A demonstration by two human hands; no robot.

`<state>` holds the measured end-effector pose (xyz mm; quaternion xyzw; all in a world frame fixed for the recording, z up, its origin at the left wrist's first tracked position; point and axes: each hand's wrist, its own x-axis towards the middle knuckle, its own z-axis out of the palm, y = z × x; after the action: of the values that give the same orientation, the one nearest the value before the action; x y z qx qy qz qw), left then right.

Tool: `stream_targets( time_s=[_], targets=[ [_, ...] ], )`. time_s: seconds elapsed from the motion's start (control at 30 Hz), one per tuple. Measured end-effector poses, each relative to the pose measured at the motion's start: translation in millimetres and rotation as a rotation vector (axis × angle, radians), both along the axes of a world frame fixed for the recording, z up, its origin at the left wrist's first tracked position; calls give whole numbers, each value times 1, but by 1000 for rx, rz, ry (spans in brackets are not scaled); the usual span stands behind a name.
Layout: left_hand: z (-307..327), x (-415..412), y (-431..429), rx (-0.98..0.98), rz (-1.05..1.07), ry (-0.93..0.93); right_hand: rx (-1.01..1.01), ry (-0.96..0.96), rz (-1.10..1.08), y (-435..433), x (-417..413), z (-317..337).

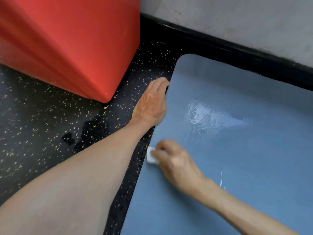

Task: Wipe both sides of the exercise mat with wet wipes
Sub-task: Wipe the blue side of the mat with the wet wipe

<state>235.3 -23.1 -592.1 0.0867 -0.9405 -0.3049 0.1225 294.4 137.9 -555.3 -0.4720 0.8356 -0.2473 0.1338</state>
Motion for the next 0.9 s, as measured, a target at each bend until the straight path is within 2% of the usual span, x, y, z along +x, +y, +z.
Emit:
stream_targets(
  time_s=[0.03, 0.07, 0.13, 0.23, 0.33, 0.4, 0.53, 0.63, 0.73, 0.8, 0.9],
  targets=[
    [0, -1, 0, 1, 4, 10, -12, 0, -73, -2, -10, -8],
    [-1, -1, 0, 1, 11, 22, 60, -20, -146, -9, -22, -2],
    [-2, -1, -1, -3, 19, 39, -5, 55, -241, -17, -38, -7],
    [0, -1, 0, 11, 2, 41, -31, 63, -141, -8, -9, -5],
    [2, -1, 1, 25, 3, 31, -51, -117, 4, 10, 26, 1],
    [2, -1, 2, 18, -6, 43, -34, -133, 19, 6, 12, 1],
    [-1, -1, 2, -18, 3, 54, -33, 21, -281, -15, -33, -5],
    [1, 0, 1, -42, -11, 52, -38, 63, -163, -7, -1, -8],
    [4, 1, 1, -69, -31, 40, -8, -121, 86, 18, 66, -1],
    [8, 4, 2, -122, -51, -2, 23, -149, 182, 21, 75, -1],
    [18, 13, 0, -214, -120, -98, 28, -51, -6, 4, 36, -3]
  ],
)
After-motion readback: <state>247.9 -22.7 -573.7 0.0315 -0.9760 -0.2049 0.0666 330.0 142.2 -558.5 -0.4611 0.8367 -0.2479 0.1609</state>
